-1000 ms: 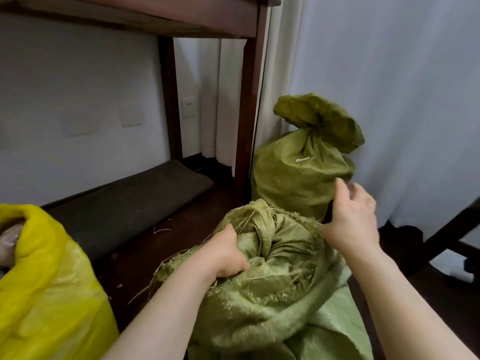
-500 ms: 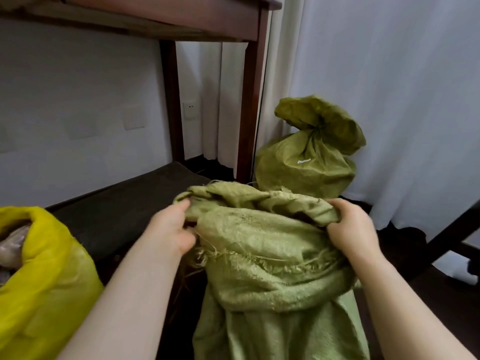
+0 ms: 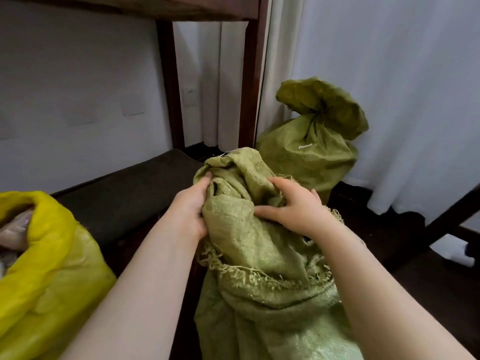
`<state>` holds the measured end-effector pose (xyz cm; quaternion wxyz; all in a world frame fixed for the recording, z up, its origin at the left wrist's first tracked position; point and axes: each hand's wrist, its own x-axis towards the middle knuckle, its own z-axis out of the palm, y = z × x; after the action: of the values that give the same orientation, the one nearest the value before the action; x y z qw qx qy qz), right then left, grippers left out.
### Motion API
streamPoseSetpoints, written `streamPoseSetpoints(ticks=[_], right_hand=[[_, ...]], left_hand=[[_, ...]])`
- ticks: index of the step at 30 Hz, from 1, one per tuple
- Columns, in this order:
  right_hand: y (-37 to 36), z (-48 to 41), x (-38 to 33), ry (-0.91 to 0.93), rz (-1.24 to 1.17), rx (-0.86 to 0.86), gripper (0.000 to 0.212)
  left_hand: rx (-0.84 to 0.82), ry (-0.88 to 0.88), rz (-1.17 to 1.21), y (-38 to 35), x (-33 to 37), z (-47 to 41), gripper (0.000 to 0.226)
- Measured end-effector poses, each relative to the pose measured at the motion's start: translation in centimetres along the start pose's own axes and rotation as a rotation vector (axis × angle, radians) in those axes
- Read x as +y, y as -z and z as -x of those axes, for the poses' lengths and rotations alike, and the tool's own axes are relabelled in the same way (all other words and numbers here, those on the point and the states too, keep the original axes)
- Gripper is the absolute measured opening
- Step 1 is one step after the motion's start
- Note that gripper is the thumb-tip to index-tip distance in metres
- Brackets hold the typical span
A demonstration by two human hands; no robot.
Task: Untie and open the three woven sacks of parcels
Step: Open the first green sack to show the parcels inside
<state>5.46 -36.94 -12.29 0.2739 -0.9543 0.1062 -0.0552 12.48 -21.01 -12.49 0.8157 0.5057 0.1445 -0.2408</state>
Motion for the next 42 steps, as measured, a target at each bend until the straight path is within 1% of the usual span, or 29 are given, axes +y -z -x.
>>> streamPoseSetpoints(ticks=[1, 2, 4, 6, 8, 9, 10, 11, 14, 15, 16, 18, 19, 21, 22, 23, 24, 25, 26, 27, 28, 29, 31, 32, 34, 36, 38, 40, 42], right_hand=[[-0.5, -0.2, 0.4, -0.023, -0.105, 0.051, 0.022], [-0.5, -0.4, 1.0, -0.069, -0.268, 0.101, 0.010], [0.7, -0.4, 2.1, -0.265, -0.701, 0.177, 0.020], [2.7, -0.3, 3.2, -0.454, -1.089, 0.229, 0.018], [3.7, 0.4, 3.7, -0.529, -1.229, 0.154, 0.019], [3.8, 0.7, 3.9, -0.550, -1.219, 0.106, 0.019], [3.6, 0.8, 4.1, -0.565, -1.210, 0.061, 0.019], [3.4, 1.0, 4.0, -0.568, -1.196, 0.024, 0.020], [3.2, 0.8, 3.7, -0.555, -1.153, -0.009, 0.030], [3.2, 0.6, 3.6, -0.546, -1.137, -0.006, 0.033], [3.1, 0.4, 3.5, -0.538, -1.111, -0.010, 0.035], [2.9, 0.1, 3.0, -0.512, -1.048, -0.026, 0.034], [2.7, 0.0, 2.7, -0.496, -1.018, -0.043, 0.034], [2.1, -0.2, 1.8, -0.472, -0.976, -0.117, 0.037], [1.9, -0.1, 1.4, -0.458, -0.959, -0.164, 0.039], [1.7, 0.0, 1.2, -0.445, -0.933, -0.203, 0.040], [1.7, 0.2, 1.1, -0.429, -0.902, -0.220, 0.043], [1.8, 0.5, 1.0, -0.411, -0.852, -0.198, 0.045], [2.0, 0.7, 0.9, -0.379, -0.783, -0.152, 0.048], [2.3, 0.8, 1.1, -0.323, -0.699, -0.109, 0.051], [2.6, 0.9, 1.1, -0.250, -0.603, -0.090, 0.056], [3.1, 1.2, 1.0, -0.177, -0.484, -0.107, 0.065], [3.4, 1.2, 1.0, -0.131, -0.254, -0.227, 0.085], [3.2, 1.2, 1.1, -0.142, -0.188, -0.289, 0.083], [2.2, 0.7, 1.8, -0.179, -0.148, -0.307, 0.062], [1.2, 0.2, 3.0, -0.188, -0.030, -0.187, 0.045], [0.6, -0.2, 4.1, -0.253, 0.043, -0.027, 0.051], [0.3, -0.1, 4.7, -0.311, 0.073, 0.114, 0.055], [0.3, -0.1, 3.9, -0.332, 0.189, 0.166, 0.054]], left_hand=[[-0.003, 0.012, -0.010, -0.1, 0.2, 0.5, 0.026], [0.003, 0.019, -0.022, -0.1, 0.4, 1.0, 0.026], [0.065, 0.034, -0.041, 0.6, 0.9, 1.5, 0.026], [0.069, 0.013, -0.005, 1.6, 1.2, 2.1, 0.026], [0.032, 0.056, 0.021, 2.4, 1.5, 1.7, 0.024], [0.086, 0.054, -0.111, 2.7, 1.1, 0.5, 0.029], [0.207, -0.019, -0.318, 2.4, 0.9, 0.5, 0.033], [0.259, -0.101, -0.637, 2.7, 0.5, 0.0, 0.036], [0.333, -0.327, -1.284, 3.7, 0.7, -0.7, 0.056], [0.352, -0.383, -1.510, 3.3, 1.2, -0.1, 0.056], [0.365, -0.507, -1.577, 2.8, 1.6, 0.4, 0.055], [0.186, -0.719, -1.466, 1.0, 2.6, 1.4, 0.059], [0.020, -0.721, -1.377, 0.0, 2.6, 1.9, 0.068], [-0.300, -0.565, -1.437, -2.1, 0.6, 3.3, 0.106], [-0.383, -0.513, -1.522, -2.6, -1.2, 3.3, 0.123], [-0.429, -0.491, -1.586, -2.8, -2.9, 3.1, 0.131], [-0.451, -0.492, -1.563, -2.5, -4.3, 2.2, 0.130], [-0.473, -0.510, -1.489, -2.2, -5.3, 1.4, 0.119], [-0.488, -0.518, -1.389, -1.8, -5.7, 0.7, 0.098], [-0.491, -0.512, -1.322, -1.5, -5.6, 0.3, 0.069], [-0.448, -0.506, -1.279, -1.3, -5.2, 0.1, 0.041], [-0.376, -0.495, -1.204, -1.2, -4.6, -0.1, 0.026], [-0.262, -0.396, -0.997, -1.1, -3.3, 0.1, 0.023], [-0.221, -0.331, -0.901, -0.9, -2.7, 0.2, 0.023], [-0.163, -0.217, -0.780, -0.3, -1.7, 0.2, 0.020], [-0.142, -0.125, -0.704, 0.5, -0.8, 0.3, 0.017], [-0.176, 0.002, -0.626, 1.4, -0.3, 0.6, 0.021], [-0.217, 0.108, -0.480, 1.9, -0.1, 0.6, 0.033], [-0.229, 0.139, -0.351, 2.1, -0.2, 0.5, 0.040]])
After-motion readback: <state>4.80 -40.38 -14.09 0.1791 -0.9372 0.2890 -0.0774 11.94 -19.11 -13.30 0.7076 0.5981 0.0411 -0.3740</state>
